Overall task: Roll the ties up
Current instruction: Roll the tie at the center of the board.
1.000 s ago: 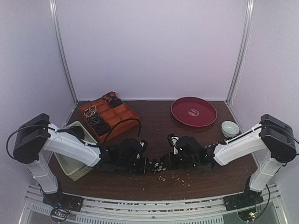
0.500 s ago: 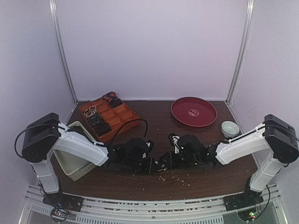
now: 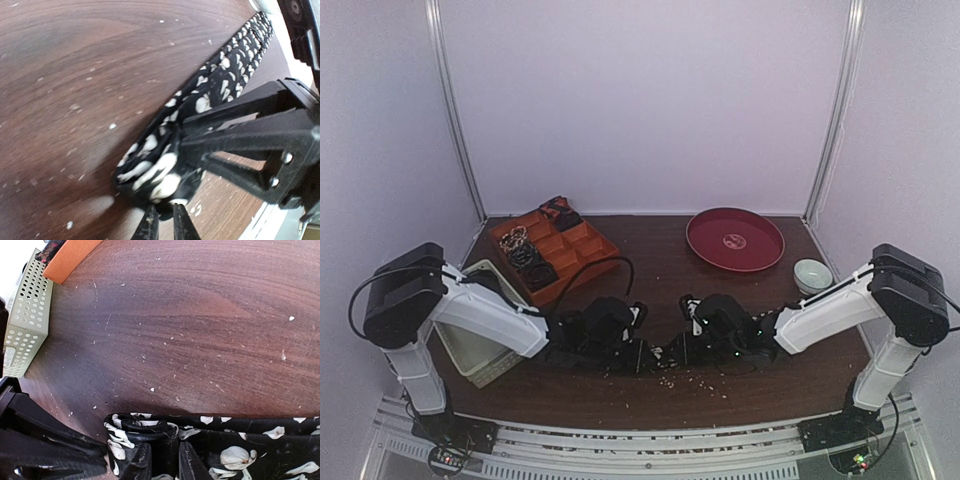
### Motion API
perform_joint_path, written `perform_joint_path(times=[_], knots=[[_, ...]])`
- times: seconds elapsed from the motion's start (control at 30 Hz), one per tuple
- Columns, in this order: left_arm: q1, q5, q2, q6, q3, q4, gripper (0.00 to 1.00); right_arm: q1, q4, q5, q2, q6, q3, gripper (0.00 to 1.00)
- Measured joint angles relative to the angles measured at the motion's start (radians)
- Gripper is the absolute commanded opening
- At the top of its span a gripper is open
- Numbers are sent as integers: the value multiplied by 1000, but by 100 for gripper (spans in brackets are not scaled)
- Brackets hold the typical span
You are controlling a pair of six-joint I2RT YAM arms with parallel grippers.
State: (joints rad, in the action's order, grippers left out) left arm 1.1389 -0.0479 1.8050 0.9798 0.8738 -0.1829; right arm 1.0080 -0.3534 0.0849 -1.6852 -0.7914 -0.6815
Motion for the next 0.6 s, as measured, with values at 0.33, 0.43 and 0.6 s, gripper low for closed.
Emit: perform_joint_path(times=[0.33,0.43,0.6], knots=[[-27,56,-67,45,-98,30,5,0,-5,25,-2,-59,1,17],[-29,55,-66,51,-106,30,3,0,-5,24,-7,-59,1,17],[-28,37,-56,52,-105,-2,1,0,-13,10,-11,-58,3,18]])
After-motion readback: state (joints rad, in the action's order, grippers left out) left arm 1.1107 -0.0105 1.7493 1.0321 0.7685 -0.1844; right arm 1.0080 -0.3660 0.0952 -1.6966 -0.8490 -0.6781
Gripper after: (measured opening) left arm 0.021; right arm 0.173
